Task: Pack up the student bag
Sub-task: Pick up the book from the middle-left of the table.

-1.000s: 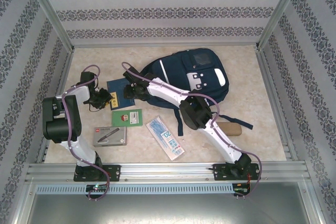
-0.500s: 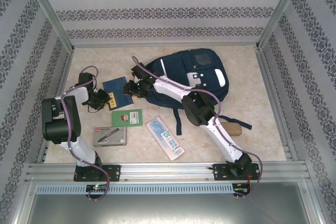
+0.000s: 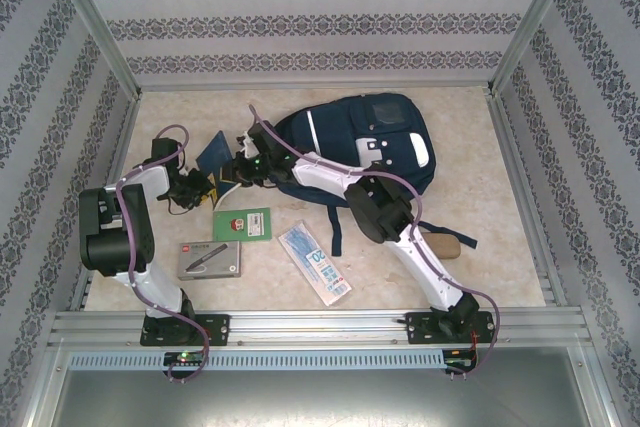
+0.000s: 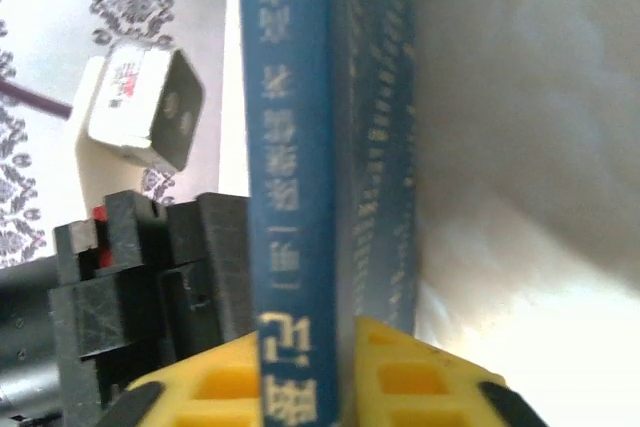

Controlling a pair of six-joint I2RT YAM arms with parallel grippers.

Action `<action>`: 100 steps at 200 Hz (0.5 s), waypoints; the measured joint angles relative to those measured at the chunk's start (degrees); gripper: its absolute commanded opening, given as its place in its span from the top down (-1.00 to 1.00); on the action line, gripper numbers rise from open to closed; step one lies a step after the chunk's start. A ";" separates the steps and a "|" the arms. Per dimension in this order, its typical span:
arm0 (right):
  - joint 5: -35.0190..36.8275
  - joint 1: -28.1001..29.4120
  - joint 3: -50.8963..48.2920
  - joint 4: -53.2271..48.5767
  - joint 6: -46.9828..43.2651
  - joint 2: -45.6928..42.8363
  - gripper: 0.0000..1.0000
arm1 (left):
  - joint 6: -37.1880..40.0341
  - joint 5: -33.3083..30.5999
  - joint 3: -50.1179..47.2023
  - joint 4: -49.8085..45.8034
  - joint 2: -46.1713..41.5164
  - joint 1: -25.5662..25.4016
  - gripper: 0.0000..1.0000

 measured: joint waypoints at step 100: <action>-0.17 -6.23 -9.81 1.62 -0.02 -14.60 1.00 | -11.43 12.59 0.11 9.22 -6.99 -0.11 -0.60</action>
